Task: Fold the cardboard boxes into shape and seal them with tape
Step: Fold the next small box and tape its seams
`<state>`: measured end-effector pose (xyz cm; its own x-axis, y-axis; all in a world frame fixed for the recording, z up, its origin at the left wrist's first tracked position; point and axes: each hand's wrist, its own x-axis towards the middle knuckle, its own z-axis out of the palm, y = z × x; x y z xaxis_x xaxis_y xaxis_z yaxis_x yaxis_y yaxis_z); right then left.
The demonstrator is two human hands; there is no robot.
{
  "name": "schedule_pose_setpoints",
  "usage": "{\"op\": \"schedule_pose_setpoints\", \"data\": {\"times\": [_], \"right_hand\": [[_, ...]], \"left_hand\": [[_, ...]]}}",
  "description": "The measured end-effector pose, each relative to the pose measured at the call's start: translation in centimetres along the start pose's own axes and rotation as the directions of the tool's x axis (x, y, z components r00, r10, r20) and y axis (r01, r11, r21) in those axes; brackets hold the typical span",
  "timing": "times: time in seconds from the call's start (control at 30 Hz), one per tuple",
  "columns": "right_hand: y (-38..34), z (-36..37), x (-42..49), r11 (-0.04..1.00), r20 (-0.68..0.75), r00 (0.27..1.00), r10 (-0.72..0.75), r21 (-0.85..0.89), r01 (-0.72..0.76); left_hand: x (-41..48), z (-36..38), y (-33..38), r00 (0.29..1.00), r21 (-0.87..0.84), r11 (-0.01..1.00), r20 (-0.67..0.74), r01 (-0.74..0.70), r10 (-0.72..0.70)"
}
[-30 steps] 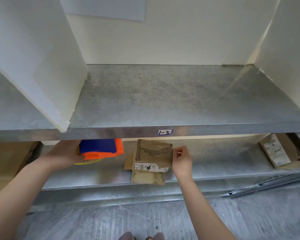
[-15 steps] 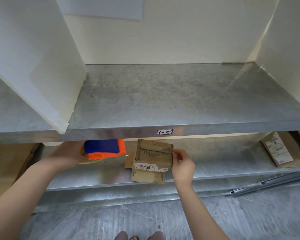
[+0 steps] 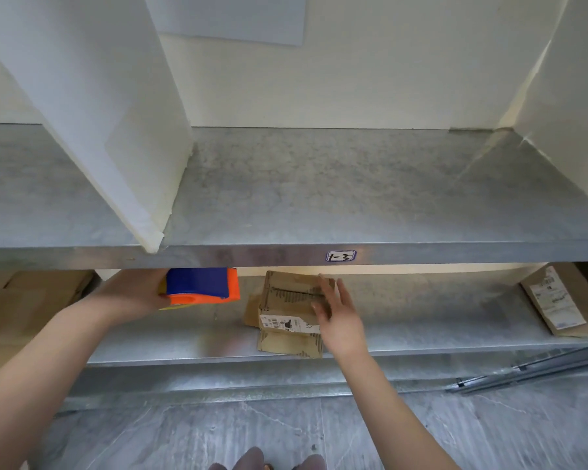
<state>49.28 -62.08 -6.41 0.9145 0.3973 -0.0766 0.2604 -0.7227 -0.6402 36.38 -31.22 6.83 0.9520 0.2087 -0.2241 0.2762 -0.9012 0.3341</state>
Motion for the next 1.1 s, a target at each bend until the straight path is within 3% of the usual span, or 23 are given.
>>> {"op": "schedule_pose_setpoints", "data": {"times": [0.27, 0.43, 0.63, 0.87, 1.1], "right_hand": [[-0.7, -0.5, 1.4, 0.981, 0.232, 0.971, -0.063, -0.166, 0.103], [-0.5, -1.1, 1.7, 1.0, 0.272, 0.962, -0.021, 0.014, 0.018], [-0.4, -1.7, 1.9, 1.0, 0.299, 0.954, -0.023, 0.019, 0.018], [-0.5, -1.6, 1.9, 0.999, 0.292, 0.956, -0.017, 0.045, 0.004], [-0.6, -1.4, 2.2, 0.999, 0.287, 0.958, 0.0, 0.046, -0.014]], "left_hand": [[-0.1, -0.6, -1.4, 0.998, -0.034, 0.999, -0.051, -0.026, 0.024], [0.8, 0.5, -3.0, 1.0, 0.022, 1.0, 0.001, -0.01, 0.01], [1.2, 2.7, -2.0, 0.983, -0.012, 0.983, 0.011, -0.181, 0.181], [2.3, 5.0, -1.5, 0.997, 0.059, 0.996, 0.029, -0.071, 0.07], [3.6, 6.4, 0.3, 0.995, 0.04, 0.996, 0.07, -0.074, 0.071]]}}
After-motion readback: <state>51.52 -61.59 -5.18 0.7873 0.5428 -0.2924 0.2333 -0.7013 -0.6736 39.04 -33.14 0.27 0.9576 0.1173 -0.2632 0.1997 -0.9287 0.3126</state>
